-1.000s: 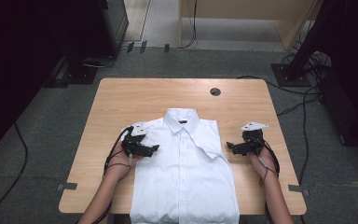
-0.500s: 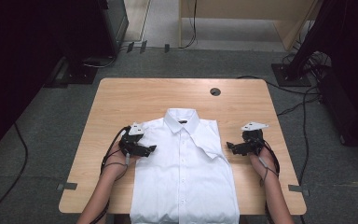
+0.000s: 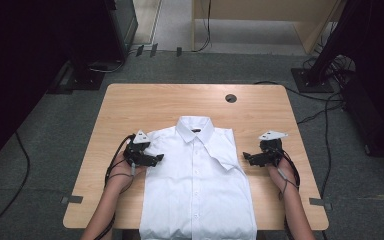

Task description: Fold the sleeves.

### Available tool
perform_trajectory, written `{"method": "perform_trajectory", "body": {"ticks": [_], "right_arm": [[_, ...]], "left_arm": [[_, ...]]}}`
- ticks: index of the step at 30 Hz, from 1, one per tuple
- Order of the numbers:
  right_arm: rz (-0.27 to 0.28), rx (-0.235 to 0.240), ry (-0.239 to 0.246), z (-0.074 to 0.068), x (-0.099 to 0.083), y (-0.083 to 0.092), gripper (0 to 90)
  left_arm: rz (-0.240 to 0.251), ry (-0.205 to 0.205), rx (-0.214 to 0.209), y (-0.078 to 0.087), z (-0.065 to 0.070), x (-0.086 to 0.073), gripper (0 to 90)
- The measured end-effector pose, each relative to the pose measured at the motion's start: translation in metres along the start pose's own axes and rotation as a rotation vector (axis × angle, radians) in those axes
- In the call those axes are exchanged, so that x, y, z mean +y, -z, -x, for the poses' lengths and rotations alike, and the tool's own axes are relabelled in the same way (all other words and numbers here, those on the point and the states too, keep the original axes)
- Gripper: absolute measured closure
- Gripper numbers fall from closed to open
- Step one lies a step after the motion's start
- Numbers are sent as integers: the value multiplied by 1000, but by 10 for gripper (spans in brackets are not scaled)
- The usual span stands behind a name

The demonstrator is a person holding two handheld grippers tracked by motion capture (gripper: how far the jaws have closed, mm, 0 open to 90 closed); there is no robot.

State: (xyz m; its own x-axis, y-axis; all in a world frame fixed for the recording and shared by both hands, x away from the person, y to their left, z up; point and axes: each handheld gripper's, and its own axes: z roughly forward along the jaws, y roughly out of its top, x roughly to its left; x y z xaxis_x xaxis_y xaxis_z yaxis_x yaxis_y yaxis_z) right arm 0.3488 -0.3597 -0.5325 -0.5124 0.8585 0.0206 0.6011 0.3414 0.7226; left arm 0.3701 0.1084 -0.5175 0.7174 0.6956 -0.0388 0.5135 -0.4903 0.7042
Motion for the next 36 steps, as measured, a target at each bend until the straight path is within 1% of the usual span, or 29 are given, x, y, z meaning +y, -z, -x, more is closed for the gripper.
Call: {"method": "perform_trajectory", "body": {"ticks": [2,7,9,11,12,16,19,23,25,28,36], "right_arm": [[0,0,0,0,0,0,0],[0,0,0,0,0,0,0],[0,0,0,0,0,0,0],[0,0,0,0,0,0,0],[0,0,0,0,0,0,0],[0,0,0,0,0,0,0],[0,1,1,0,0,0,0],[0,1,1,0,0,0,0],[1,2,2,0,0,0,0],[1,8,12,0,-1,1,0],[2,7,8,-1,-1,1,0]], "left_arm": [[-2,-2,4,1,-1,0,190],[3,28,6,5,-5,1,190],[-3,36,9,5,-7,-1,190],[-11,35,13,5,-9,-2,190],[0,31,6,5,-10,-3,190],[-8,23,14,6,-11,-3,190],[6,43,10,7,-15,-5,190],[2,40,17,8,-16,-6,190],[13,43,21,7,-16,-6,190],[16,37,25,6,-17,-6,190],[23,47,39,5,-21,-6,190]]}}
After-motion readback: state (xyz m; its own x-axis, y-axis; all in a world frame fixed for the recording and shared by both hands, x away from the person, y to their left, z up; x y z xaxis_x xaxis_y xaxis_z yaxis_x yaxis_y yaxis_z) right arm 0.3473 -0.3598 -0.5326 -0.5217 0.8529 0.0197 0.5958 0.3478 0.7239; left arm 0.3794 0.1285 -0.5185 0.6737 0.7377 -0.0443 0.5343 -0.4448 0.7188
